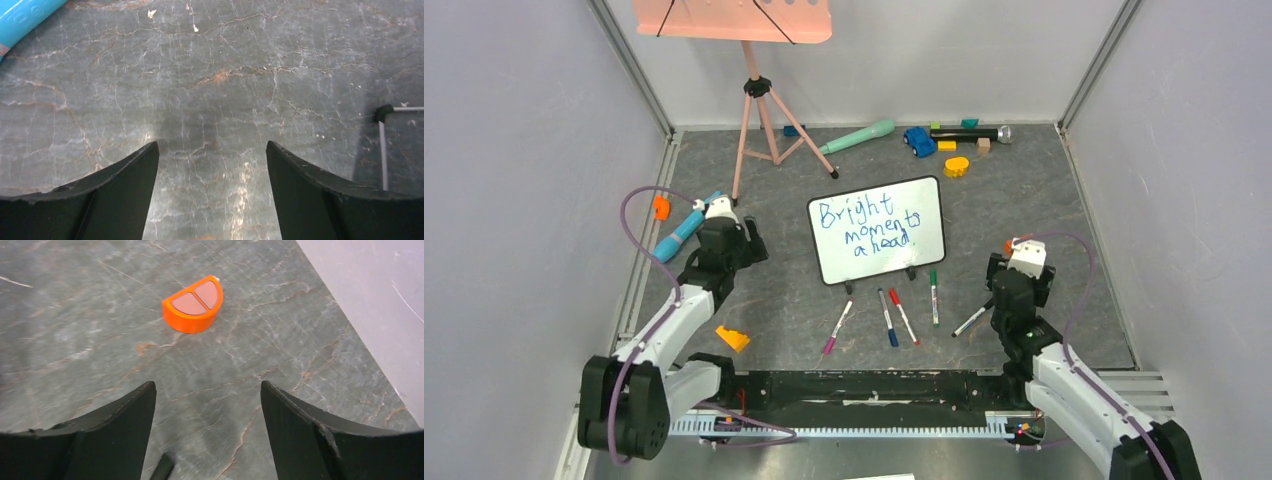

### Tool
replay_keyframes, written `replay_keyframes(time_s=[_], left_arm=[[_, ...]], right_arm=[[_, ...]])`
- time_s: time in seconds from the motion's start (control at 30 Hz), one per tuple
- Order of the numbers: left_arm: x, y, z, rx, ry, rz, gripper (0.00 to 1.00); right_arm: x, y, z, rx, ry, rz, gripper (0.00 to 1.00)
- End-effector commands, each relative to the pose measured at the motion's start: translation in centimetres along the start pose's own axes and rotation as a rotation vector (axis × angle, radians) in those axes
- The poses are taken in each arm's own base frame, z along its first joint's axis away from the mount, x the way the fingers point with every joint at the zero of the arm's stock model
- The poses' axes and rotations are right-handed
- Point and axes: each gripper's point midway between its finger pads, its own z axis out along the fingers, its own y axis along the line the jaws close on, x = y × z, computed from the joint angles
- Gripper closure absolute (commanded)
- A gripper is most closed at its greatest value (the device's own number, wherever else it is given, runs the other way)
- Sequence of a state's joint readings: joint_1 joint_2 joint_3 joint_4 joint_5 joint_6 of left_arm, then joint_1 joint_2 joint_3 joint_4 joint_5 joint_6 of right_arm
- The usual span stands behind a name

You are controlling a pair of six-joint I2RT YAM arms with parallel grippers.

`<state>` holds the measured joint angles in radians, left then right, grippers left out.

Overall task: Write a sentence on the whiteboard
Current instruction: Reset both arms

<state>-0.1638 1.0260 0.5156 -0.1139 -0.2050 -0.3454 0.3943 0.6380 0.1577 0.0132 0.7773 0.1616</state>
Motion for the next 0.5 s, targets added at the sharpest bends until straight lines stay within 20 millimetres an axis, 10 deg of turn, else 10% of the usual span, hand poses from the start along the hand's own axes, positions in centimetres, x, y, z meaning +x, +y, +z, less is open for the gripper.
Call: replay_keyframes(time_s=[0.0, 0.07, 0.47], left_arm=[[-3.1, 0.2, 2.1, -0.022, -0.111, 0.106, 0.16], [-3.7, 0.6, 2.9, -0.052, -0.14, 0.135, 0.16], [-4.8, 0.8, 5.6, -0.012, -0.352, 0.174, 0.15]], right_arm=[[-2.3, -1.6, 1.3, 0.098, -0.172, 0.075, 0.15], [-1.8, -1.4, 1.8, 0.083, -0.173, 0.051, 0.02], [-0.4, -1.0, 3.9, 0.01, -0.207, -0.032, 0.03]])
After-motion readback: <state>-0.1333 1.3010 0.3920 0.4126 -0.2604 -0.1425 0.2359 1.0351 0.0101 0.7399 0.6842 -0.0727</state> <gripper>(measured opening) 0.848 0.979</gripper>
